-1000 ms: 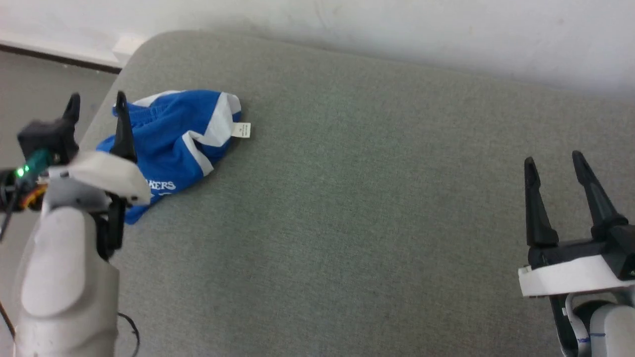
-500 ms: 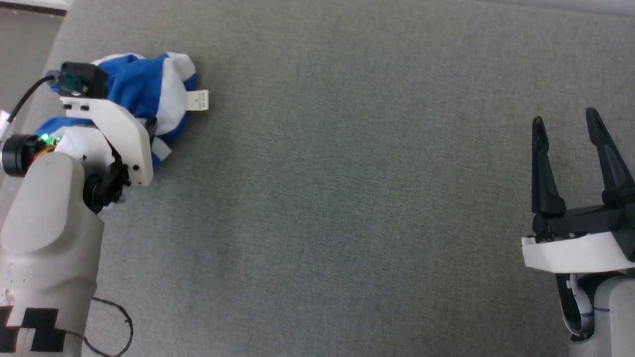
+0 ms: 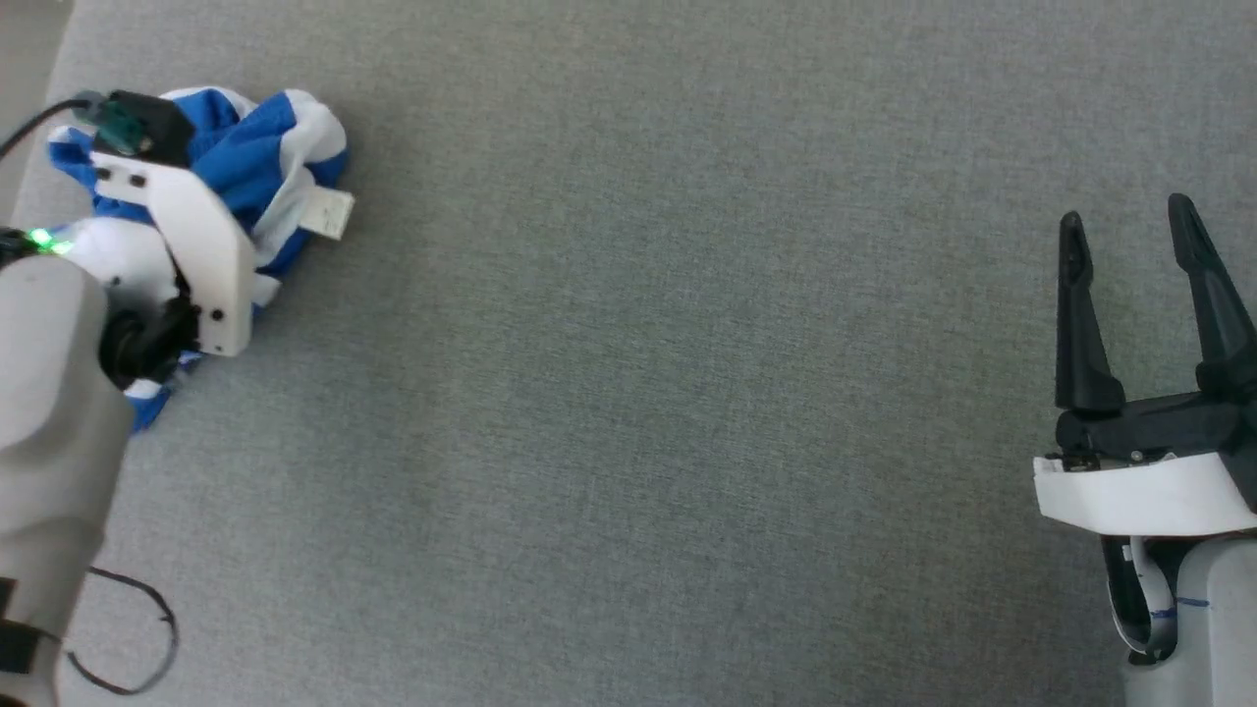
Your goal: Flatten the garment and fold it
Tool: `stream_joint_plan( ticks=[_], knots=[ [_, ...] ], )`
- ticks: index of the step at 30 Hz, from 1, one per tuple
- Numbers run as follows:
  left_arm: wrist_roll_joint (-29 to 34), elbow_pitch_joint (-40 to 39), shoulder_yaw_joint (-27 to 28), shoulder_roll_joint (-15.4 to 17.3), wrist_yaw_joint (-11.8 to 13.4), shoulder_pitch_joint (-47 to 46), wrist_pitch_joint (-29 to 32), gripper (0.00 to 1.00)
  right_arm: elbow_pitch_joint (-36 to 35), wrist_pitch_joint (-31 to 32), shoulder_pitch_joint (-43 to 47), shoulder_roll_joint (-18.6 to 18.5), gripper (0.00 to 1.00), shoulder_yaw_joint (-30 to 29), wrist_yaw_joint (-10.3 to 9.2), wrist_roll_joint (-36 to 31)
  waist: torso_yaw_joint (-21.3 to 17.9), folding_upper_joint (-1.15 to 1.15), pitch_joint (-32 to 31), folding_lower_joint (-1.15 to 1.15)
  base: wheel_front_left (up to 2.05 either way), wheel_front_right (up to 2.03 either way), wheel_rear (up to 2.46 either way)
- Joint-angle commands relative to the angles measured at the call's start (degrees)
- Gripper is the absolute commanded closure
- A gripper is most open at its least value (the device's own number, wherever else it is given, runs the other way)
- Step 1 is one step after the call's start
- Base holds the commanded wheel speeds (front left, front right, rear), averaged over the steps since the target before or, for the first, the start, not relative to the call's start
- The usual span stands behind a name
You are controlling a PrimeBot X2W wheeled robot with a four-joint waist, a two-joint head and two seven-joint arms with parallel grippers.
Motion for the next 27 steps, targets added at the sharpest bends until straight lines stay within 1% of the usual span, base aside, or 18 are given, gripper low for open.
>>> stream_joint_plan(
  ticks=[1, 3, 5, 8, 11, 14, 18, 20, 24, 27],
  knots=[
    [-0.7, 0.6, -1.2, 1.7, -0.3, -1.9, -0.8, 1.0, -0.1, -0.6, -0.7, 0.1, 0.0, -0.2, -0.11, 0.4, 1.1, 0.0, -2.1, -0.01, 0.0, 0.0, 0.0],
    [-1.5, -0.8, -3.0, 3.0, -0.5, -4.3, -2.6, 1.0, 0.1, -0.8, -0.1, 0.1, 0.0, -0.5, -0.11, 1.0, 1.7, 0.0, -3.8, -0.01, 0.0, 0.0, 0.0],
    [-1.6, -2.8, -5.6, 4.7, -0.6, -6.9, -4.3, 1.0, 0.3, -1.1, 0.6, 0.1, 0.0, -0.9, -0.12, 1.9, 2.1, 0.0, -5.6, -0.01, 0.0, 0.0, 0.0],
    [-2.2, -6.1, -9.9, 6.4, -0.8, -10.8, -6.3, 1.0, 0.5, -1.4, 1.7, 0.1, 0.0, -1.4, -0.12, 3.2, 2.3, 0.0, -8.2, -0.01, 0.0, 0.0, 0.0],
    [-3.3, -10.5, -13.8, 6.7, -0.9, -13.6, -7.9, 1.0, 0.8, -1.6, 2.7, 0.1, 0.0, -1.5, -0.12, 4.4, 1.4, 0.0, -10.7, -0.01, 0.0, 0.0, 0.0],
    [-3.2, -15.1, -17.5, 6.2, -0.9, -15.7, -9.2, 1.0, 1.0, -1.6, 3.4, 0.1, 0.0, -1.4, -0.12, 5.6, -0.7, 0.0, -12.8, -0.01, 0.0, 0.0, 0.0],
    [-4.2, -19.9, -22.0, 4.1, -0.9, -17.8, -10.9, 1.0, 1.2, -1.6, 3.8, 0.1, 0.0, -1.4, -0.12, 6.9, -4.8, 0.0, -14.3, -0.01, 0.0, 0.0, 0.0],
    [-4.5, -21.6, -24.0, 2.6, -0.9, -18.3, -11.7, 1.0, 1.3, -1.6, 3.9, 0.1, 0.0, -1.1, -0.12, 7.4, -7.4, 0.0, -14.6, -0.01, 0.0, 0.0, 0.0],
    [-5.4, -23.7, -28.4, -1.4, -0.9, -18.0, -13.6, 1.0, 1.4, -1.6, 4.1, 0.1, 0.0, -1.4, -0.12, 8.3, -12.6, 0.0, -14.4, -0.01, 0.0, 0.0, 0.0],
    [-6.0, -23.8, -32.1, -5.0, -0.9, -16.7, -15.7, 1.0, 1.6, -1.6, 4.2, 0.1, 0.0, -2.3, -0.12, 8.8, -16.1, 0.0, -13.8, -0.01, 0.0, 0.0, 0.0]
  ],
)
